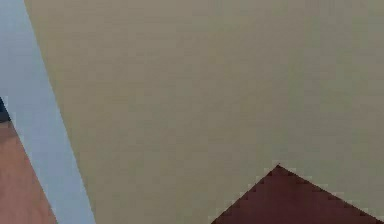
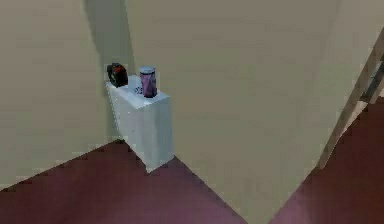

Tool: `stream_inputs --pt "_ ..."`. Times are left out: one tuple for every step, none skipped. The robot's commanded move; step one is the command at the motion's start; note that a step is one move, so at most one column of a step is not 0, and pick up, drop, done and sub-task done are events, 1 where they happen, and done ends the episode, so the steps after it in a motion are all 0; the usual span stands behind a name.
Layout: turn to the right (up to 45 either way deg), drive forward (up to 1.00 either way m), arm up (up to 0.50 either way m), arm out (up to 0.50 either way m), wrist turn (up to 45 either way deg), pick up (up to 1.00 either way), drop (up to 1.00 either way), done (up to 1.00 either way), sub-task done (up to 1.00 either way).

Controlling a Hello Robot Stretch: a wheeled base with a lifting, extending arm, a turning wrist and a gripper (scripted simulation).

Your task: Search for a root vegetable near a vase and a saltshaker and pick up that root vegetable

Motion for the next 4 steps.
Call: stream_inputs --pt "-45.0 0.0 0.0 0.0 0.0 0.0 0.0 0.0 0.0" --pt "-21.0 0.0 0.0 0.0 0.0 0.0 0.0 0.0 0.0" --pt "0.0 0.3 0.0 0.0 0.0 0.0 0.0 0.0 0.0" --pt "0.0 1.0 0.0 0.0 0.0 0.0 0.0 0.0 0.0"
